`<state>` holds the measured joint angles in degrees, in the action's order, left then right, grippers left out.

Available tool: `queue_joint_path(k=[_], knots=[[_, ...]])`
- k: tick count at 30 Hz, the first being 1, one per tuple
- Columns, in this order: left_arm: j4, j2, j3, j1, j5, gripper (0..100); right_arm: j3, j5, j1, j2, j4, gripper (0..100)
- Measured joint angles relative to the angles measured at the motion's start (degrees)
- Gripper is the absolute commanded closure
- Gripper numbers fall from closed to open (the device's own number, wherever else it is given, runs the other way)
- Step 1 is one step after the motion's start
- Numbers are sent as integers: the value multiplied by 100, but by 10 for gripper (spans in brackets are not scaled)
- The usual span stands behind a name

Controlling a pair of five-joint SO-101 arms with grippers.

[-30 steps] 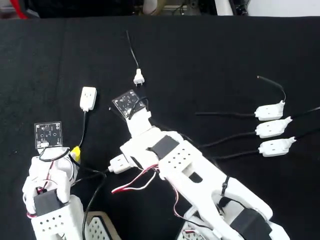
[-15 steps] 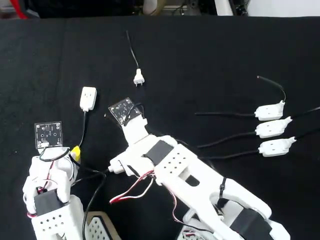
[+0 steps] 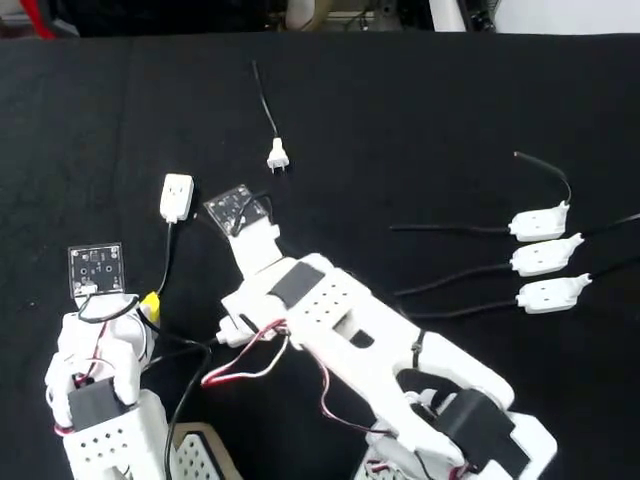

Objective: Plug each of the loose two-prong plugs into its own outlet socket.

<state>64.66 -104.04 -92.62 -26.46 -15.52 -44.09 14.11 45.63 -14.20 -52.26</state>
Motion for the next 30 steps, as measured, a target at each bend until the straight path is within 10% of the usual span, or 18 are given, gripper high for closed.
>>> queue_joint_path(k=[30], knots=[[0,0,0,0,0,758,-879,-97,-158,-1389,-343,986]])
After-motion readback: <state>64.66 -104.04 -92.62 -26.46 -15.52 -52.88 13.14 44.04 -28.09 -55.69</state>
